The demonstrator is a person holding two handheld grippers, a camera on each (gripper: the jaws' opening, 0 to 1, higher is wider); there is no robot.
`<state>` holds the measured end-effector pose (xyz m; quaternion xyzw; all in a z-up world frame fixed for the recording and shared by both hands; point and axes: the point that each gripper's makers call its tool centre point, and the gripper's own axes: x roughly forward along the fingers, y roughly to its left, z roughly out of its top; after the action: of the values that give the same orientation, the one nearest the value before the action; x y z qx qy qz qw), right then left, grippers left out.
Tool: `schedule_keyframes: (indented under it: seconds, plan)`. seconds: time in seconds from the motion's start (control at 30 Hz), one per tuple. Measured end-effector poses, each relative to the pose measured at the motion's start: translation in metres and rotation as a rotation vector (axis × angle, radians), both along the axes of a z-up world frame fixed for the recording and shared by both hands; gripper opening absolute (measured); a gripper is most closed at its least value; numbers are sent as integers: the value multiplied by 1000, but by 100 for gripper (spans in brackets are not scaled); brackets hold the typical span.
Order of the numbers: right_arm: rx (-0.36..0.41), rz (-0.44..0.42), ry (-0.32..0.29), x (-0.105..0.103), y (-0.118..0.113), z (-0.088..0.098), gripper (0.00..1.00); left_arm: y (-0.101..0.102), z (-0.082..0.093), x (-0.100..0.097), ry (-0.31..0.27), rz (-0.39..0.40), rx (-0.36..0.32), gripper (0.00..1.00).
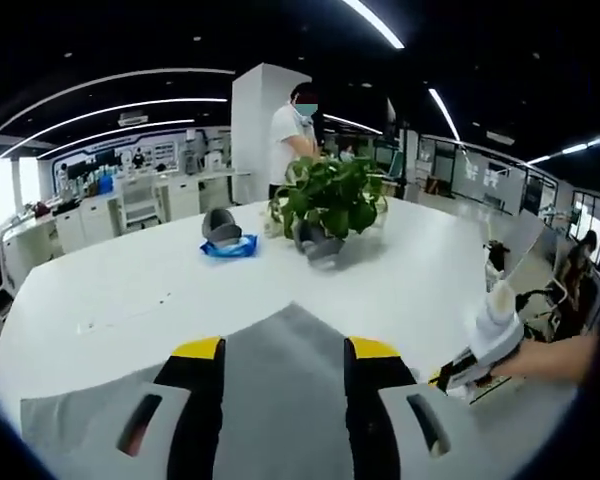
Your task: Fold the towel on the table until its edges align and the towel forms a compact rectangular stack.
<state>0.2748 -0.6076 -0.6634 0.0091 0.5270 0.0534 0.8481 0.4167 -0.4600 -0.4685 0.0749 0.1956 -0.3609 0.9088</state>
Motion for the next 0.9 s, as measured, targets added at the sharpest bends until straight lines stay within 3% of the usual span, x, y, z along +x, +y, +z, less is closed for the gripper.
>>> schedule_keyframes:
  seconds: [0.27,0.43,0.6,0.9]
  plan:
    - [-15,25,-2,1,0,-1,0,-55,-22,43,18,-19,-23,48]
    - [-15,28,-10,2,0,-2,0,-79,-38,67,22,-7,-46,48]
    - [-44,51,-8,3,1,-2,0,-99,-71,91,26,-1,-21,48]
    - [-27,46,-5,3,2,-3,0,-125,-128,118,60,26,-16,48]
